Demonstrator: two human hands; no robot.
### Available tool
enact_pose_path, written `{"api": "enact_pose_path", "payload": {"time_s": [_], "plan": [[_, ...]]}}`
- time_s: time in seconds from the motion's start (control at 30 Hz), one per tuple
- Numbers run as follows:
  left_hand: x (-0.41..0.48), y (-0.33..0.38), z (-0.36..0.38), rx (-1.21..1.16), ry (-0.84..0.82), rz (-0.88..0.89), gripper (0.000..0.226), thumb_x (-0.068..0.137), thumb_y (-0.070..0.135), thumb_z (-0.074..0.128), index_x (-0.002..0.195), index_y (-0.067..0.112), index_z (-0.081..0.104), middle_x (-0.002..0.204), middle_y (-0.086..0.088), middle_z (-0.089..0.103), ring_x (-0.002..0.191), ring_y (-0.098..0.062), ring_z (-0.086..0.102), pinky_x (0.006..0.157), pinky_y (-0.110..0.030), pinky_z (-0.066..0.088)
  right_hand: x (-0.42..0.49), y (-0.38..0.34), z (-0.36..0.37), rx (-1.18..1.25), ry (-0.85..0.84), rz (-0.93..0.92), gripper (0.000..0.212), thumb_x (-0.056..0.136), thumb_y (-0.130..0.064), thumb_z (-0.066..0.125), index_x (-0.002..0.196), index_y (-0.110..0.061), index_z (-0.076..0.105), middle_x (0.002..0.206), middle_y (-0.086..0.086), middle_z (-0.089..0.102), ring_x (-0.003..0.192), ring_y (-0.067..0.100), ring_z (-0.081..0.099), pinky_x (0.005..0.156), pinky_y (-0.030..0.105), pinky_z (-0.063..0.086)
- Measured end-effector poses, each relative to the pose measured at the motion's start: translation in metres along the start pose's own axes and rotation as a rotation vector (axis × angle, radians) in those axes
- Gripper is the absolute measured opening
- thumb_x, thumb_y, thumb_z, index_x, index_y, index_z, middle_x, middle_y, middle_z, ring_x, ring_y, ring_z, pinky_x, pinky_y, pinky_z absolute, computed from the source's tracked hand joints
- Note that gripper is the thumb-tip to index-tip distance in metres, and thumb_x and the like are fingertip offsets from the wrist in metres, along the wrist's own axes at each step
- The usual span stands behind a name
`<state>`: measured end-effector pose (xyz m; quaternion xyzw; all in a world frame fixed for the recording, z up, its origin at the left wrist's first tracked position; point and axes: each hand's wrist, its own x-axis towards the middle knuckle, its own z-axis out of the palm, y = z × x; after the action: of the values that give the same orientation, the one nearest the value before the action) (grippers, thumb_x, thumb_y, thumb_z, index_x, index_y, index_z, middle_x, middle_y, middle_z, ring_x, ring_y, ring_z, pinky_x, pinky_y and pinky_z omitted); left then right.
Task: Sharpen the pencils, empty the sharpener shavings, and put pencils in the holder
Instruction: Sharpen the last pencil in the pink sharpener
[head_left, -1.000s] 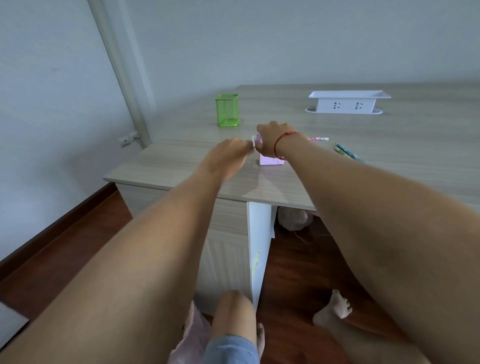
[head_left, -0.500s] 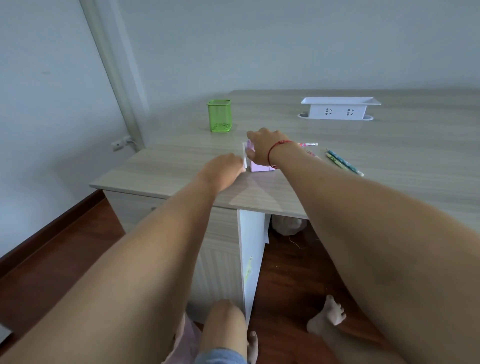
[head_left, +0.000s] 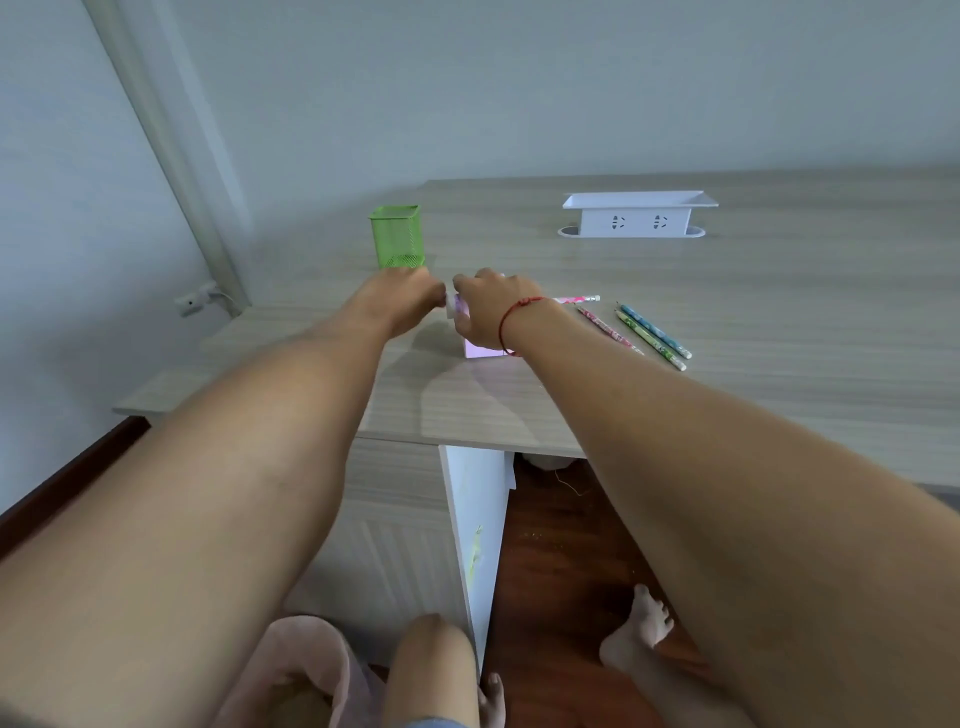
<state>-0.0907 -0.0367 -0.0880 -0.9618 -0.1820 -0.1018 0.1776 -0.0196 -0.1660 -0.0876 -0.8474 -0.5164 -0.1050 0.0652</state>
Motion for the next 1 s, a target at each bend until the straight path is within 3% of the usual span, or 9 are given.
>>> {"api": "enact_pose_path", "payload": {"time_s": [0.17,0.87,1.0], "plan": [[0.003,-0.004,-0.014,0.141,0.115,0.052,0.025,0.097,0.009,0.04,0.106,0.005,0.063,0.095,-0.023,0.064,0.09,-0.04,0.063,0.06,-0.036,0.035,0.003,-0.005,-0.008,-0.007,-0.054,0.062,0.039,0.098,-0.026,0.035,0.134,-0.013,0.046,0.135,0.013,0.049,0.123,0.035,0.051,0.1,0.041,0.045],[-0.018,0.005,-0.02,-0.013,0.175,-0.023,0.023,0.098,0.014,0.04,0.095,0.004,0.06,0.088,-0.024,0.06,0.08,-0.04,0.061,0.056,-0.035,0.03,0.004,-0.01,-0.007,-0.007,-0.069,0.089,0.037,0.097,-0.025,0.036,0.13,-0.012,0.049,0.131,0.015,0.052,0.119,0.037,0.053,0.098,0.045,0.047],[-0.035,0.01,-0.016,-0.092,0.216,0.006,0.021,0.097,0.015,0.043,0.092,0.003,0.06,0.086,-0.025,0.062,0.08,-0.041,0.063,0.056,-0.039,0.038,0.002,-0.009,-0.01,-0.016,-0.061,0.084,0.039,0.099,-0.03,0.034,0.129,-0.012,0.051,0.133,0.016,0.053,0.12,0.037,0.054,0.098,0.042,0.047]]}}
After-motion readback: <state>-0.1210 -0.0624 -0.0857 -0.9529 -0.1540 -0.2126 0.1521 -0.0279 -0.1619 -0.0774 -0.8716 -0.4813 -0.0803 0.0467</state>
